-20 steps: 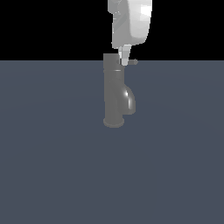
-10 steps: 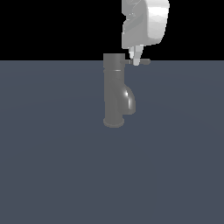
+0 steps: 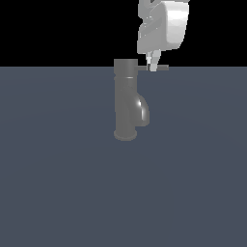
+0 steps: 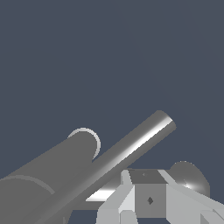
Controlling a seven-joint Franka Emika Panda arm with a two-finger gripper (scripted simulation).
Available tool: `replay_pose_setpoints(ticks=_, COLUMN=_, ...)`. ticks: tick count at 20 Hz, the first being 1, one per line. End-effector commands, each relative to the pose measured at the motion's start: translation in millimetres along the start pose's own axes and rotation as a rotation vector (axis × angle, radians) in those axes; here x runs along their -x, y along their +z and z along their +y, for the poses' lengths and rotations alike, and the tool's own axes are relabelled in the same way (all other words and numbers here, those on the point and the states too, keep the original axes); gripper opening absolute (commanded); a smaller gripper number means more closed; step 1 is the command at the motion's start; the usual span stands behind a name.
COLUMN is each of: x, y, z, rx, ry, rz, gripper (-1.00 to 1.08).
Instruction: Turn on the faucet by rotating a designated handle.
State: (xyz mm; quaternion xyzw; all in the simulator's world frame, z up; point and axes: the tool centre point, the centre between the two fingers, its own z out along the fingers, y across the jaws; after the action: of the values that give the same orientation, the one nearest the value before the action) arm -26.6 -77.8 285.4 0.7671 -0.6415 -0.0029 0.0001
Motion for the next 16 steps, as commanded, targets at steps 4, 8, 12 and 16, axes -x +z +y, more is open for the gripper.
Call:
replay_pose_setpoints(ticks=4, x=-13.1, y=0.1, z=-10.4, rx=-0.004, ry=0.007, rz=0.002, gripper=-1.00)
replay_pose_setpoints(ticks=8, x=-20.6, y=0.1, z=-16.8, rx=-0.004, ry=0.010, rz=0.002, gripper=-1.00)
replay_pose_setpoints(ticks=12, x=-28.0, y=0.0, z=-23.1, rx=-0.004, ry=0.012, rz=0.003, gripper=-1.00)
replay_pose_setpoints(ticks=16, x=-35.5, y=0.0, z=-29.3, rx=-0.004, ry=0.015, rz=0.003, gripper=-1.00)
